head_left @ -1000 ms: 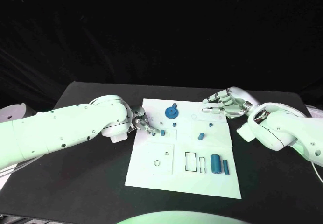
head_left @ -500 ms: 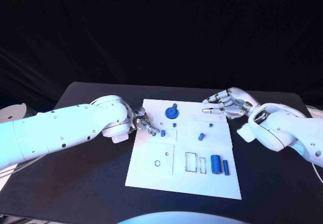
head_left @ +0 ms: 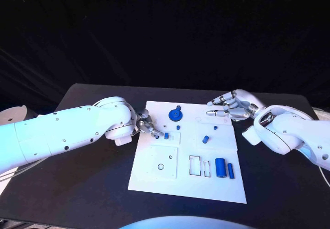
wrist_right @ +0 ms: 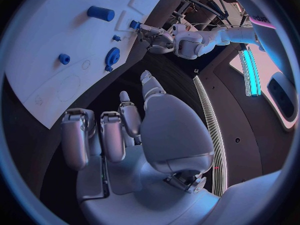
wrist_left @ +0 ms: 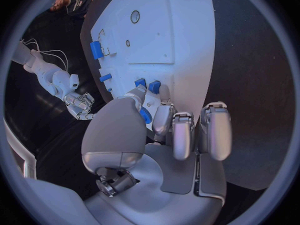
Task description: Assemble the parts on the task board
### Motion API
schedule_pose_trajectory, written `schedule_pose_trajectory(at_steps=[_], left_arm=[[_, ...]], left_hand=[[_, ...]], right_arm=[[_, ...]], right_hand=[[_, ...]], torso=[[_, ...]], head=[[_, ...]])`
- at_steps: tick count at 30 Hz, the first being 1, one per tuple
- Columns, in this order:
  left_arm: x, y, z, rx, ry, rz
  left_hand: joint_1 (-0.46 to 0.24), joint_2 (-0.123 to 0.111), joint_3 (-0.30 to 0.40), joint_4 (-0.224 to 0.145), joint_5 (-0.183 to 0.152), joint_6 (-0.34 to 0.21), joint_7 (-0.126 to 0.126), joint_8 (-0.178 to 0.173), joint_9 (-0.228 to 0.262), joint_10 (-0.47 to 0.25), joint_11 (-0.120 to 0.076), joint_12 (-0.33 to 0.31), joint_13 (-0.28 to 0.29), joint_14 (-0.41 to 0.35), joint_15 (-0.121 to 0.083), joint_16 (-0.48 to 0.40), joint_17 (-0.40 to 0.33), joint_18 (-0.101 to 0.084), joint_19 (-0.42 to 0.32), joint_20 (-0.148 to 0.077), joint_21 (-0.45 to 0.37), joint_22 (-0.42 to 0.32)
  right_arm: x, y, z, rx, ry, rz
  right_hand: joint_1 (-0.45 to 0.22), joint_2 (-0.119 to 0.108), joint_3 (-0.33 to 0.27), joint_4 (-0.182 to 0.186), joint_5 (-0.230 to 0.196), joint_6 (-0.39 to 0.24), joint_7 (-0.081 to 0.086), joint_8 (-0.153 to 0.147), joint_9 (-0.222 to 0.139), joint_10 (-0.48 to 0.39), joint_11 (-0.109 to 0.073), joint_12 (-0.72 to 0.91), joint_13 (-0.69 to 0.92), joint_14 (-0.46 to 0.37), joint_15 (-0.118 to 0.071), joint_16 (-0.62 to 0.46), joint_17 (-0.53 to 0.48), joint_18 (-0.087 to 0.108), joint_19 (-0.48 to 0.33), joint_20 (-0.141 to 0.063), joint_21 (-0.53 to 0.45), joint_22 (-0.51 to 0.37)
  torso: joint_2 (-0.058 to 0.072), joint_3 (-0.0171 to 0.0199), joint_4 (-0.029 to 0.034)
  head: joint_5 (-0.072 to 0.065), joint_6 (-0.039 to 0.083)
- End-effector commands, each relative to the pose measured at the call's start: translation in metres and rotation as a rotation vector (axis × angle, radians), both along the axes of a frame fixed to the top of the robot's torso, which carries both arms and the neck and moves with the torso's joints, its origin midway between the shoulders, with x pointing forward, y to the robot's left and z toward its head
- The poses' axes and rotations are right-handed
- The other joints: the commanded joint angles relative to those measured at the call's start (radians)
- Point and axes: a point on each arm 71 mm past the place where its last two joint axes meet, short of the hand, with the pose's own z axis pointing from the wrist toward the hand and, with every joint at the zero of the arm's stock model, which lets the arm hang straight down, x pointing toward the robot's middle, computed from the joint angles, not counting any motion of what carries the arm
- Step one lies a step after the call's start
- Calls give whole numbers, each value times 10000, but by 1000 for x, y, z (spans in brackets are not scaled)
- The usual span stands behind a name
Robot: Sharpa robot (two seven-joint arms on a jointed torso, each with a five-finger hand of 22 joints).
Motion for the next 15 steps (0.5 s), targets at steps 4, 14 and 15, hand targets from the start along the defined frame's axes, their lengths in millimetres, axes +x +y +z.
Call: schedule_pose_trajectory(at_steps=[4, 14, 15], left_arm=[[-1, -3, -2, 88, 164, -110], [-1, -3, -3, 208, 295, -180], [-1, -3, -3, 227, 315, -189]], left_hand=[[137, 32, 76, 6, -4, 75, 8, -61, -57, 26, 58, 32, 21, 1051, 98, 31, 2630, 13, 450, 98, 3, 1489], [661, 135, 381, -83, -5, 213, 4, -205, -279, 25, 56, 42, 22, 1051, 99, 31, 2630, 14, 454, 109, 1, 1497], [746, 149, 433, -98, -4, 226, 2, -220, -303, 23, 52, 41, 21, 1051, 98, 31, 2630, 14, 454, 109, 0, 1497]], right_arm=[[-1, 2, -1, -22, 48, 183], [-1, 2, -1, -24, 62, 198], [-1, 2, -1, -24, 63, 198]], right_hand=[[-19, 110, -81, -2, 33, 74, 9, 27, 9, -3, -67, -33, 80, 771, -32, -31, 1473, 123, -60, -35, -29, 426], [-19, 110, -81, -2, 33, 74, 9, 27, 9, -3, -67, -33, 80, 771, -32, -31, 1473, 123, -60, -35, -29, 426], [-19, 110, -81, -2, 33, 74, 9, 27, 9, -3, -67, -33, 80, 771, -32, -31, 1473, 123, -60, -35, -29, 426]], torso=[[8, -1, -1], [1, 0, -2], [0, 2, -4]], head=[[-7, 3], [-8, -20], [-11, -22]])
